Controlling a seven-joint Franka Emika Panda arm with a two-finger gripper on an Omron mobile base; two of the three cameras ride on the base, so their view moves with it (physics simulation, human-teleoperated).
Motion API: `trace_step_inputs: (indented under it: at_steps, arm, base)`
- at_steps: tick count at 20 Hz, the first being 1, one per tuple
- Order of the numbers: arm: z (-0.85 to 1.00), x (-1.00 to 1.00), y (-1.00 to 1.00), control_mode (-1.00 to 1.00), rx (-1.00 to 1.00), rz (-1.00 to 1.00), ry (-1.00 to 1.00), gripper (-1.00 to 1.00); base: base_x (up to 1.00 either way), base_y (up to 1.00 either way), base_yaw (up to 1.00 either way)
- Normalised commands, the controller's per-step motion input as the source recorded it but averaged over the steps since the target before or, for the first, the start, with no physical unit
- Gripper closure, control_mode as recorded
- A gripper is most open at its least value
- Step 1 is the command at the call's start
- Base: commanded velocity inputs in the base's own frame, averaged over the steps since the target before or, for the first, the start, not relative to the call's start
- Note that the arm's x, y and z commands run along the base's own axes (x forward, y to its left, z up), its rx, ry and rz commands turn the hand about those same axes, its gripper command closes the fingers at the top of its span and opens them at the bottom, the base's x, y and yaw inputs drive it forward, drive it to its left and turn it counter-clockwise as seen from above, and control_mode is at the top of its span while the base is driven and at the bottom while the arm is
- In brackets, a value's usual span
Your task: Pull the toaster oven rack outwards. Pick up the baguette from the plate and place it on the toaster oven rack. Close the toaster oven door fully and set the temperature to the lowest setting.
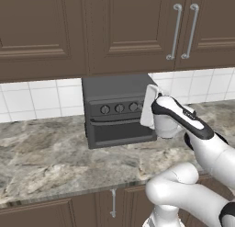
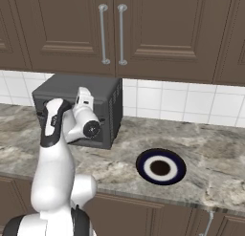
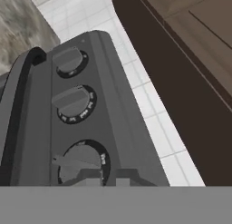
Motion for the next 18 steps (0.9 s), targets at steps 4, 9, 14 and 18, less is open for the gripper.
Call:
trace_step_inputs:
  at_steps: [4, 9, 14, 18]
  arm:
    - [-0.31, 0.01, -0.06, -1.00, 0.00, 0.00, -0.06, 1.00]
    - [-0.26, 0.16, 0.00, -1.00, 0.02, 0.00, -0.04, 1.00]
    - [-0.30, 0.18, 0.00, -1.00, 0.00, 0.00, -0.04, 1.00]
    - [-0.29, 0.02, 0.06, -1.00, 0.00, 0.00, -0.08, 1.00]
  base:
    - [0.00, 0.00, 0.00]
    - [0.00, 0.00, 0.00]
    - [0.00, 0.00, 0.00]
    - [0.00, 0.00, 0.00]
